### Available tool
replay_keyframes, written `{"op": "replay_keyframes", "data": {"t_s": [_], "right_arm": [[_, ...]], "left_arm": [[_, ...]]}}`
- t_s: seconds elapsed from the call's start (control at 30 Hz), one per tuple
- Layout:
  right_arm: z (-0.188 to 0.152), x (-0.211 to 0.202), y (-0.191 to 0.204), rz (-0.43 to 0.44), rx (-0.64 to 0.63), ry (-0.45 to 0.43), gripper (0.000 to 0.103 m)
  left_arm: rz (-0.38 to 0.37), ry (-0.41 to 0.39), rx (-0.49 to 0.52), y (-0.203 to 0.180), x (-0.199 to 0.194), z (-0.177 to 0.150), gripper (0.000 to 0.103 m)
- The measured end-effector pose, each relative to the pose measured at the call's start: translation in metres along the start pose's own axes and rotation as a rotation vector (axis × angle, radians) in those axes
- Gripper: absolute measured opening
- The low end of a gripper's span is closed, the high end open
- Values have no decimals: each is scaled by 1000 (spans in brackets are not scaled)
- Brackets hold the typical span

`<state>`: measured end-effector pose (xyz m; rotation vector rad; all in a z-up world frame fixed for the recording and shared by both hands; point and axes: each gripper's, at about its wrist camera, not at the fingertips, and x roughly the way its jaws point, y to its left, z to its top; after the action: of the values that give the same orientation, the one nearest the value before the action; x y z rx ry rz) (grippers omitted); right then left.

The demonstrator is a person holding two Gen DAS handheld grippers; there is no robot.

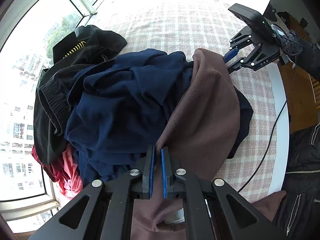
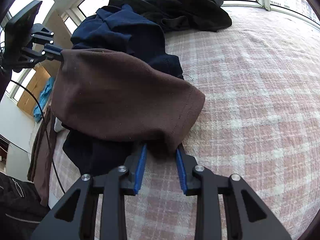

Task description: Fold clothes

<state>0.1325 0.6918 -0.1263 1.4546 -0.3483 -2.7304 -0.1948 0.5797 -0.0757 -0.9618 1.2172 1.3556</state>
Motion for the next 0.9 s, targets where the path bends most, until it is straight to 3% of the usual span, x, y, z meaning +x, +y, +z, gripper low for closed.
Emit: {"op": "replay_keyframes", "data": {"t_s": [0.23,0.4,0.5,0.67,0.8,0.9], "right_arm": [[9,-44,5,-84,-47,-51,4],[22,-100,32,-145,-179,-110,4],[28,-88,51,-170,-234,-72,4],[24,-71,57,-154,-227,-25,4],[19,-68,59,-147,-206,-34,4],[16,-69,58,-157,-198,-48,4]], "left_arm": [[16,-21,-9,0,-20,-9,3],[29,-53,-60,9,-41,-18,1],[2,-86,-18,-2,-37,-6,3],[-47,-75,147,-39,-8,30,19],[-38,-40,179,-44,11,46,20],[-31,-14,199,-47,25,57,5]]}}
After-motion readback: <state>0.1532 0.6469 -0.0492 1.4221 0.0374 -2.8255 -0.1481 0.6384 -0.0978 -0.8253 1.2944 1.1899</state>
